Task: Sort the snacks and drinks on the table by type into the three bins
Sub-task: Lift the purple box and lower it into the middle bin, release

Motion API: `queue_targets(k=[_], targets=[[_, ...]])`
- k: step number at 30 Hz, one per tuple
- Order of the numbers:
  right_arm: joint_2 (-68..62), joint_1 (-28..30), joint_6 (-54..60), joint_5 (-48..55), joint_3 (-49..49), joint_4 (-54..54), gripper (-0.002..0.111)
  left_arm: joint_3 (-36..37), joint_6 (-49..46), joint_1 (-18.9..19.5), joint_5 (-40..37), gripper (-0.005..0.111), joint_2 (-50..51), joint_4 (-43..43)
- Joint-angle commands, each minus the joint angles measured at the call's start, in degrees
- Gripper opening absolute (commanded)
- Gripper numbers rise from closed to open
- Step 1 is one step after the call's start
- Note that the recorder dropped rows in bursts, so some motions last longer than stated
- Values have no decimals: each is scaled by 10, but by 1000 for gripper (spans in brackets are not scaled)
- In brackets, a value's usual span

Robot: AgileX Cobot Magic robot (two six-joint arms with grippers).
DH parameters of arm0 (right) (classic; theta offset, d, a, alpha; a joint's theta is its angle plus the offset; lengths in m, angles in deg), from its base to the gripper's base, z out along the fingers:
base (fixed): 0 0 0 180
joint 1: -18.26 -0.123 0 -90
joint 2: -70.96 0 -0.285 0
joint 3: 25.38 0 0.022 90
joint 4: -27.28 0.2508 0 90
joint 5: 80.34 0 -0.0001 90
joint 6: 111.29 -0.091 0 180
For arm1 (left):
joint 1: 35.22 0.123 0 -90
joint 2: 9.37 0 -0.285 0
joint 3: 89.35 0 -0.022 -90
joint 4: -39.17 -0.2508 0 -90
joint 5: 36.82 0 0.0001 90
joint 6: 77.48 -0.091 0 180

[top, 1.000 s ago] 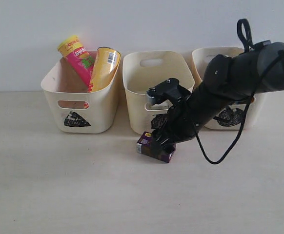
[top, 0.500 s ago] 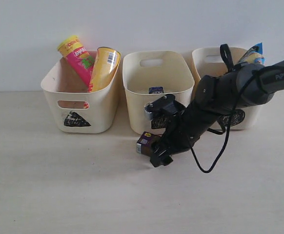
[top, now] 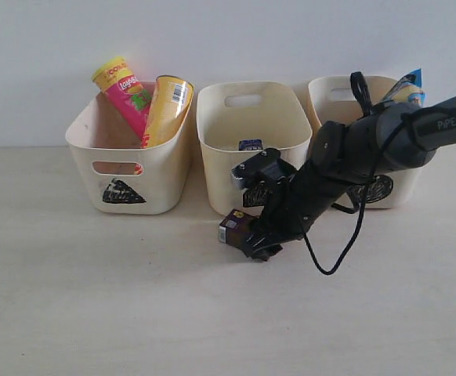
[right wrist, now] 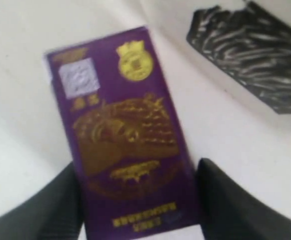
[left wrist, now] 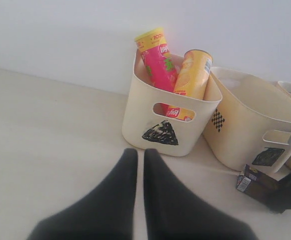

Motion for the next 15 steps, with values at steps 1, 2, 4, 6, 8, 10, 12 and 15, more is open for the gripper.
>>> queue_targets(k=[1,2,4,6,8,10,12,15], targets=[[13,0,3,40,3,2,9,1,6,2,0,4,2,-2],[16,0,3,49,3,2,-1,1,6,2,0,4,2,-2],[28,0,3,64,3,2,0,1,6,2,0,4,2,-2],[39,0,3,74,3,2,0,1,6,2,0,4,2,-2],[57,0,3,87,3,2,0,1,6,2,0,4,2,-2],[77,0,3,103,3,2,0,1,6,2,0,4,2,-2],[98,0,3,122,3,2,0,1,6,2,0,4,2,-2],[133,0,5,157,3,2,0,1,6,2,0,4,2,-2]])
